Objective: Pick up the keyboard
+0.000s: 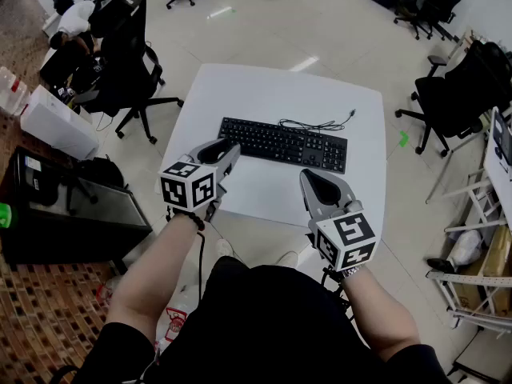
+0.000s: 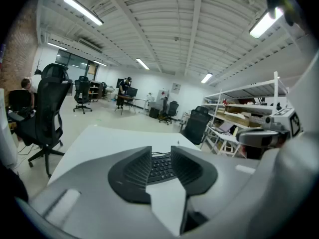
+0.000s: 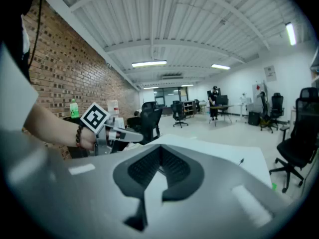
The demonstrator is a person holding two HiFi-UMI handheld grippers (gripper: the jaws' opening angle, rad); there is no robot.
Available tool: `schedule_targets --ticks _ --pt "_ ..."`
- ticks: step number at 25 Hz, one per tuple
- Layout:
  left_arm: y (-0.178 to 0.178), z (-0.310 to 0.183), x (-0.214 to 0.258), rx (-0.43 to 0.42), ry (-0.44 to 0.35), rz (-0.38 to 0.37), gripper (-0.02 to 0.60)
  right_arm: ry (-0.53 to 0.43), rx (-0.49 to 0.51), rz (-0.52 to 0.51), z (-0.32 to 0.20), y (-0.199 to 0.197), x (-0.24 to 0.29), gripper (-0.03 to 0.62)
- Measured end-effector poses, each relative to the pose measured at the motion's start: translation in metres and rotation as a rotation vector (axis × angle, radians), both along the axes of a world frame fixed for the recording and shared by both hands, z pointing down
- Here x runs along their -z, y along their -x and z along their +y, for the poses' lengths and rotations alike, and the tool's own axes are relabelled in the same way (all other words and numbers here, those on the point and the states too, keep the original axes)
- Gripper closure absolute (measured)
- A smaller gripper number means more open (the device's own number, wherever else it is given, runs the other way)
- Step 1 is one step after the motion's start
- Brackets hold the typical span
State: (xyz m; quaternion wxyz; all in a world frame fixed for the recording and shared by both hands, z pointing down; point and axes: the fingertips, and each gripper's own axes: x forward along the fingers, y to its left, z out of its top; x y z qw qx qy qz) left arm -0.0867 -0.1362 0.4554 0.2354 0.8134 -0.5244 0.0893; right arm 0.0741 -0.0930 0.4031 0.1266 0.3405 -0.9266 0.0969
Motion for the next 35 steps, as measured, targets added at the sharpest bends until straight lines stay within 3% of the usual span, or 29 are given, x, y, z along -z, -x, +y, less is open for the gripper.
schedule_targets --ticks 8,13,24,35 --pt "0.071 -0.048 -0.056 0.101 0.166 0.063 0.442 0.034 -0.022 0.022 -0.011 0.003 -0.010 0.592" --pt "0.103 -0.084 -0.097 0.081 0.277 0.113 0.426 0.075 -0.100 0.037 -0.028 0.020 -0.021 0.592" --pt "0.105 -0.133 -0.188 -0.045 0.505 0.185 0.426 0.154 -0.273 0.065 -0.054 0.032 -0.049 0.592" --pt "0.099 -0.140 -0.205 -0.065 0.587 0.266 0.443 0.180 -0.325 0.061 -0.058 0.040 -0.061 0.592"
